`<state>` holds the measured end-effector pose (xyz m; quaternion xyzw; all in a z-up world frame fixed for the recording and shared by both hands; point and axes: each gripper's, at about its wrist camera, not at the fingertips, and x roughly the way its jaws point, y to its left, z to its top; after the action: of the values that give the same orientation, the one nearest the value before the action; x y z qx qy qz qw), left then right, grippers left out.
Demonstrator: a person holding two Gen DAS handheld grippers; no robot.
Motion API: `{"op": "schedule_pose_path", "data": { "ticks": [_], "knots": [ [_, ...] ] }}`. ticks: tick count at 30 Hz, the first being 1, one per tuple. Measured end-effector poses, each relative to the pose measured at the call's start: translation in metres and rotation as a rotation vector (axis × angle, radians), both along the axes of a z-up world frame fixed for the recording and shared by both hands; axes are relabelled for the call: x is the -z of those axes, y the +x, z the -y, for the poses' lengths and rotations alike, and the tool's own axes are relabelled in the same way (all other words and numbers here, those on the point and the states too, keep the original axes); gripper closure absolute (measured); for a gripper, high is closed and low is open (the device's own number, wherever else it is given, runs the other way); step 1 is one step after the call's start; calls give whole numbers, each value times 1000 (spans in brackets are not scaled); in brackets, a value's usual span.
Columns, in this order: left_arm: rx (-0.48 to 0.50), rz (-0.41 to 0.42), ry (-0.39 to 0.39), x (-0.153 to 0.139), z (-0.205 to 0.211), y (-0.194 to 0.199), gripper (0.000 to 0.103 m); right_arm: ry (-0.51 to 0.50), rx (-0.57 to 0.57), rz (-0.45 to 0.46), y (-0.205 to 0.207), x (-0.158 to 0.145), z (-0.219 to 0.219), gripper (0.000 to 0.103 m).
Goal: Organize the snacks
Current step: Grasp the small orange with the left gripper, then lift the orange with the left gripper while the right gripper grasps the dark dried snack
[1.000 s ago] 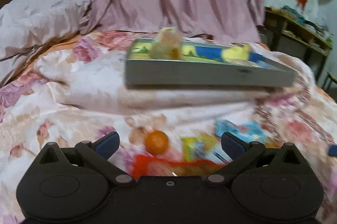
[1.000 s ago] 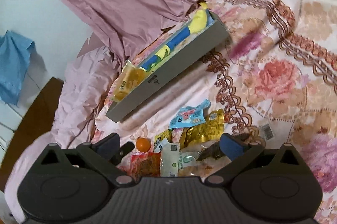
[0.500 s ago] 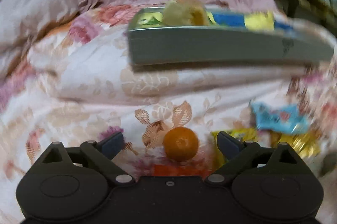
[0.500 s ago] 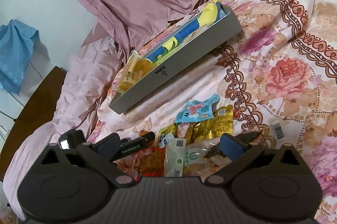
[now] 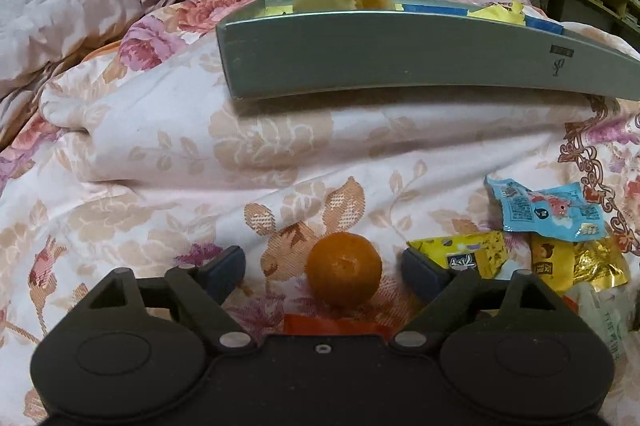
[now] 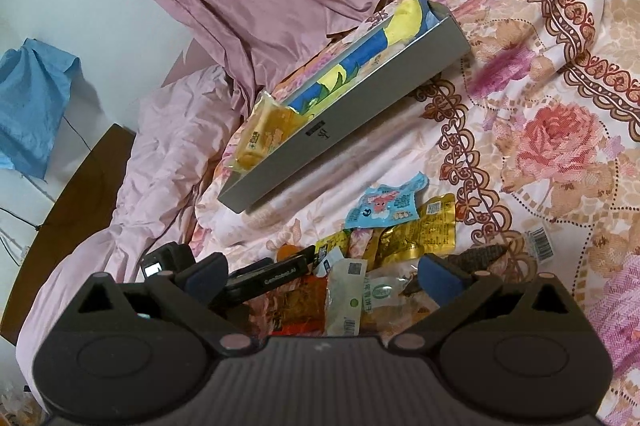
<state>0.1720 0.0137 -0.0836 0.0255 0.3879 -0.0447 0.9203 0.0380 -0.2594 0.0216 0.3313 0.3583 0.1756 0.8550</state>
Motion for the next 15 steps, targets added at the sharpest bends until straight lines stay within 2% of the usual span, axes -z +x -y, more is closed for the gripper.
{"op": "schedule_pose_path", "data": {
  "ticks": [2,5,7,8,15],
  "knots": [
    [4,6,2,0,1,0,23,0,-3,-1,0,0,0,0],
    [10,10,1,-1,2,0,43,-4,-3,0,0,0,-1,0],
    [21,8,-11,-3,2,0,62,-3,0,-1,0,0,0,0],
    [27,5,-15,-3,3,0,64,-3,2,-1,0,0,0,0],
    [33,4,-44,-2,-2,-4,66,-12,3,2,1,0,2,0]
  ]
}}
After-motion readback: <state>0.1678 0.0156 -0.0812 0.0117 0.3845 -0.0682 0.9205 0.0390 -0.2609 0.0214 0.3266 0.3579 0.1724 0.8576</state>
